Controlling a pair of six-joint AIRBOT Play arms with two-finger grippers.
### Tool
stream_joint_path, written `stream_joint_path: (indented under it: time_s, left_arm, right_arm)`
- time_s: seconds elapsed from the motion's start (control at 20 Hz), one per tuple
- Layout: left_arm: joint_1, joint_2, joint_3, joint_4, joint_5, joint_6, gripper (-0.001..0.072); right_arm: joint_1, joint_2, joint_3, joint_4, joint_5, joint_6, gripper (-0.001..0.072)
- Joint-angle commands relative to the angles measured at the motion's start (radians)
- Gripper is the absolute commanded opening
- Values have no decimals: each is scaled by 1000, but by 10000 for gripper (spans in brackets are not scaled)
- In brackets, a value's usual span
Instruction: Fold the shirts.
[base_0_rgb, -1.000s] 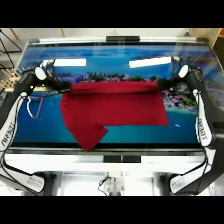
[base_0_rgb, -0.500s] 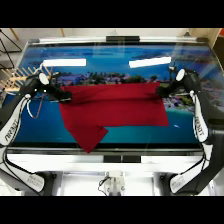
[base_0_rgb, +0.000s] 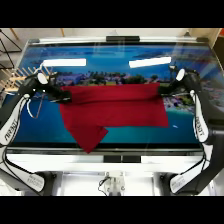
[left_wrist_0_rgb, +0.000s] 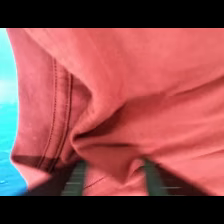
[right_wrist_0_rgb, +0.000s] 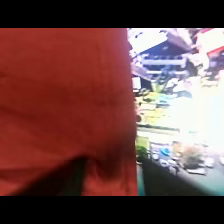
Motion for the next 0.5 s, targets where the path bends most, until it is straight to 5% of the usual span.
stream_joint_path:
  time_s: [0.0, 0.25, 0.45]
  left_arm:
    - [24, 13, 52, -14, -135, 1, 503]
    - [145, 155, 40, -65, -349, -1, 502]
    - [182, 397, -410, -137, -248, 35, 502]
  right_arm:
    - [-1, 47, 40, -19, 103, -63, 502]
    - [-100, 166, 66, -65, 397, -93, 502]
    - [-233, 225, -44, -62, 511, -41, 502]
